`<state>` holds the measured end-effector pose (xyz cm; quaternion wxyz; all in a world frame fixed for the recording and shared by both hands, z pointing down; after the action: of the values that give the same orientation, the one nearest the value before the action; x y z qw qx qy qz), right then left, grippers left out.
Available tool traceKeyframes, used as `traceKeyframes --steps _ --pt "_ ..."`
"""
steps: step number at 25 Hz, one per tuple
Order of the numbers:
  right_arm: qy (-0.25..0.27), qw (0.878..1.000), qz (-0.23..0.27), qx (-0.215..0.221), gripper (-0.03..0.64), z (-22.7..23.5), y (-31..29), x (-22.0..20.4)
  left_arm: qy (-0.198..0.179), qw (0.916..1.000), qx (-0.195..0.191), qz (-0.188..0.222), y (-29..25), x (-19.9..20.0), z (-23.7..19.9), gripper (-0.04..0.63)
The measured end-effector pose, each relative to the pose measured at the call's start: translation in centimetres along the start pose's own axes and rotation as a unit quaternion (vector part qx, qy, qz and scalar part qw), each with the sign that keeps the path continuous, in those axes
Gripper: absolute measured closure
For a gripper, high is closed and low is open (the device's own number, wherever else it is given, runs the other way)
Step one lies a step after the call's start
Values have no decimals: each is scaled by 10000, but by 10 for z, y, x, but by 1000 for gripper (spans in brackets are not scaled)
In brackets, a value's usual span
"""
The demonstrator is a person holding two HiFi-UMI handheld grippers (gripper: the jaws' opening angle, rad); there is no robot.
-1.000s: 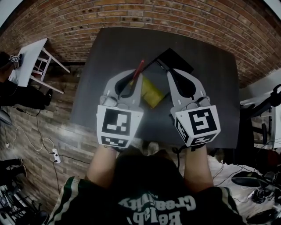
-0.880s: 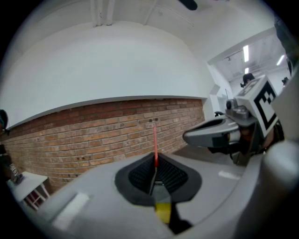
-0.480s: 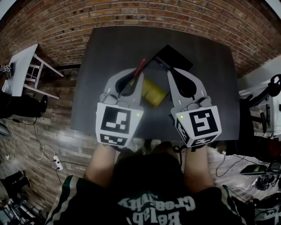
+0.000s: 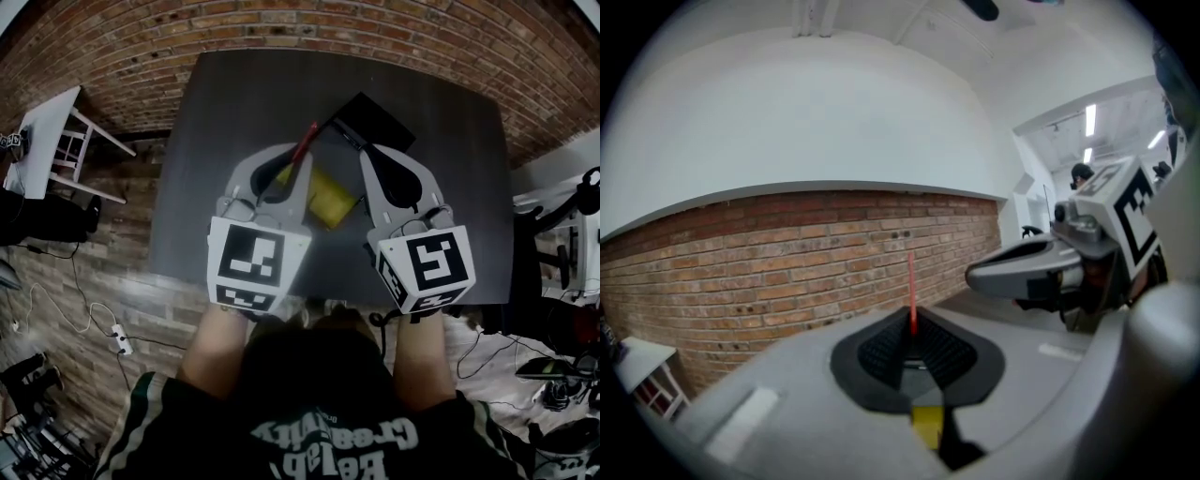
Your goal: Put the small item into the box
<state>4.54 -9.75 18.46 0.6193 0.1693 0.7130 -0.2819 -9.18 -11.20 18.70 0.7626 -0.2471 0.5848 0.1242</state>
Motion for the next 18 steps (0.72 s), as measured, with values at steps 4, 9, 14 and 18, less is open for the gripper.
traceKeyframes --steps 4,9,14,18 --pt "-25 9999 -17 131 611 8 -5 -6 45 9999 62 -114 -9 -5 2 581" --pt "-87 9995 -53 285 611 16 -13 -21 95 9994 89 -307 -23 -19 7 581" --pt "-216 9990 -148 368 611 27 -18 -38 112 9987 93 -497 -38 -31 14 581" --pt "-306 9985 -217 400 611 31 -22 -50 153 9979 58 -622 -45 -41 18 581"
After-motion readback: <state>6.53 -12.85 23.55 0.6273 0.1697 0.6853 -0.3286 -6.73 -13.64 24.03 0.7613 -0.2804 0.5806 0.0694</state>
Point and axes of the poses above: the fingertips, and each gripper's own axes: y backward along the fingers, z to its right, x out of its top, the point moved 7 cm from there along y, backward along the fingers, and after that the axes turned 8 degrees about x, right-handed, at the moved point
